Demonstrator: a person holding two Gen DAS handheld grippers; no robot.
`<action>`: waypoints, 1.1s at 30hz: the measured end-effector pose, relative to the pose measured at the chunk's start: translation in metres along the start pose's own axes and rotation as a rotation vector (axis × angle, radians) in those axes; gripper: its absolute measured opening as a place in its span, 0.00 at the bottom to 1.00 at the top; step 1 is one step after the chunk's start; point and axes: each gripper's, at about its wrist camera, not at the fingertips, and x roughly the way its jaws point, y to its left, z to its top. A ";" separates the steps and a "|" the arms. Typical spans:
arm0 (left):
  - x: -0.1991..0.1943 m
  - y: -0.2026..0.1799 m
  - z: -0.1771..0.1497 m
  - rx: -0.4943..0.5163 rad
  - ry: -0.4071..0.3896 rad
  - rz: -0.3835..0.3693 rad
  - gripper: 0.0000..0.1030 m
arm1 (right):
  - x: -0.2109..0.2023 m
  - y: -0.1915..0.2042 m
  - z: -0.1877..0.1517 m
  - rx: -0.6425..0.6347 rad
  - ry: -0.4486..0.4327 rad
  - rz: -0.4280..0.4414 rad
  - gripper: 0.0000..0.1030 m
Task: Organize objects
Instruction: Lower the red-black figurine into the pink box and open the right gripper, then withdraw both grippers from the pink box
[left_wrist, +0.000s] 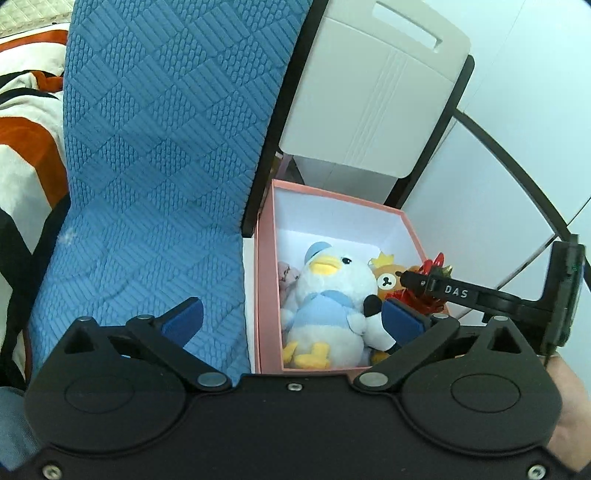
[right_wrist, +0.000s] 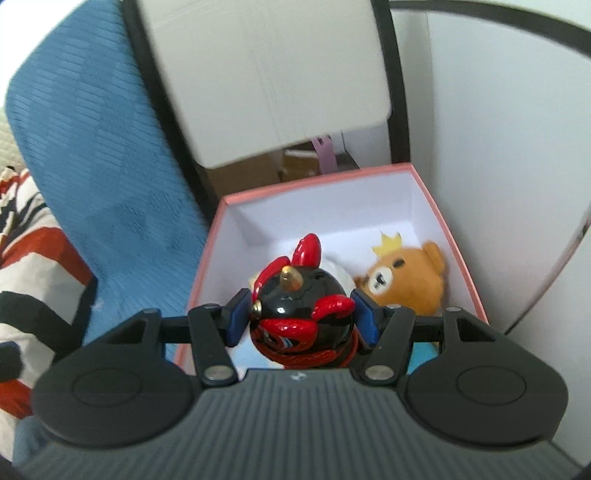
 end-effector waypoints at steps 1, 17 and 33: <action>0.001 0.000 -0.001 -0.004 0.000 0.002 1.00 | 0.003 -0.003 -0.001 0.010 0.010 -0.002 0.60; -0.007 0.003 -0.014 -0.018 -0.012 -0.009 1.00 | -0.043 0.001 -0.006 -0.001 -0.090 0.026 0.69; -0.044 0.018 -0.046 0.008 -0.075 -0.019 1.00 | -0.110 0.050 -0.066 -0.032 -0.151 0.166 0.69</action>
